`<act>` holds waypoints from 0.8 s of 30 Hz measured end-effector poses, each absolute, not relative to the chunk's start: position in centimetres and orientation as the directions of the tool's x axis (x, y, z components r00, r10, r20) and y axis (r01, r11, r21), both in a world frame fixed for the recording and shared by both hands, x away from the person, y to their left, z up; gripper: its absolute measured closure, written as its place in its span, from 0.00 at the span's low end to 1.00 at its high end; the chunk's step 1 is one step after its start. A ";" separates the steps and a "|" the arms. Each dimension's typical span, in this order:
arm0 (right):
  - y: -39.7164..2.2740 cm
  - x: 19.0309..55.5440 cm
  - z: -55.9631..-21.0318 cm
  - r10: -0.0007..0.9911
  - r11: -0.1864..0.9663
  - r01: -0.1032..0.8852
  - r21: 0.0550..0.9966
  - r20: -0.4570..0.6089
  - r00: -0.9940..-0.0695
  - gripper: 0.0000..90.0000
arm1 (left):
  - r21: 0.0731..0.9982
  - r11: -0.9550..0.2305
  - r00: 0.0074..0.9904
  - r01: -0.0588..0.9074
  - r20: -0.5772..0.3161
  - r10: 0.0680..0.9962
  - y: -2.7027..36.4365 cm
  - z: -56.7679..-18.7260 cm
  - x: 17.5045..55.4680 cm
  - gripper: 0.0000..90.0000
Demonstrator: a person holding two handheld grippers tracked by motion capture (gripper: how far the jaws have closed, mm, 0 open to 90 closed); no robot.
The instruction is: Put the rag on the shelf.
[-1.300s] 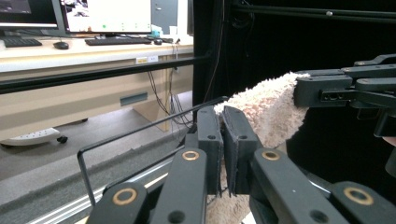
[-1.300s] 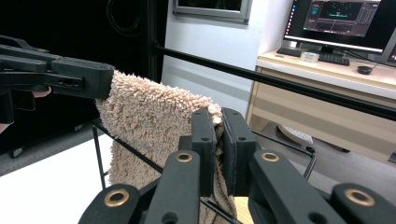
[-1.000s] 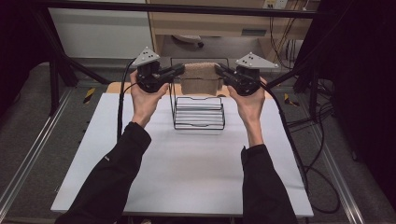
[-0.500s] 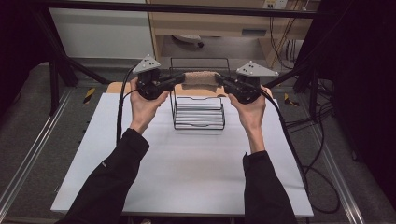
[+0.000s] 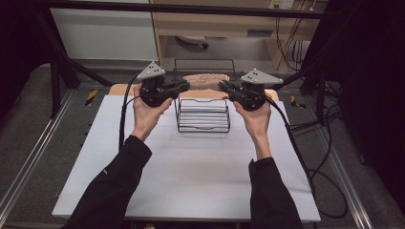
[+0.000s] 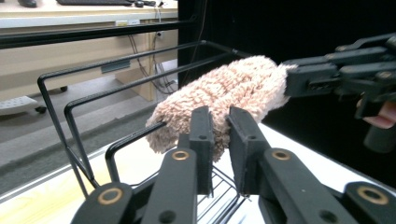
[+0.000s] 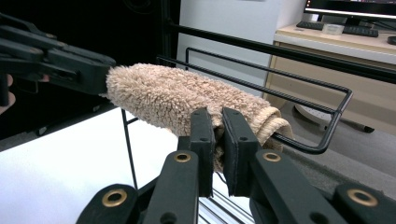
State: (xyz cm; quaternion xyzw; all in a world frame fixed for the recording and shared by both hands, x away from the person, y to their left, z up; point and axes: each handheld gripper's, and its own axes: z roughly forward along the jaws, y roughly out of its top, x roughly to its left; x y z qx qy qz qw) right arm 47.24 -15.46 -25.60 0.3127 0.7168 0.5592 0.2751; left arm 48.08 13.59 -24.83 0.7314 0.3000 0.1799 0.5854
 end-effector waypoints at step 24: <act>-15.3 46.6 -25.7 0.733 0.223 0.138 0.965 -0.073 -0.676 0.80 | 0.929 -0.209 0.759 0.307 -0.106 0.642 12.6 -24.6 48.5 0.99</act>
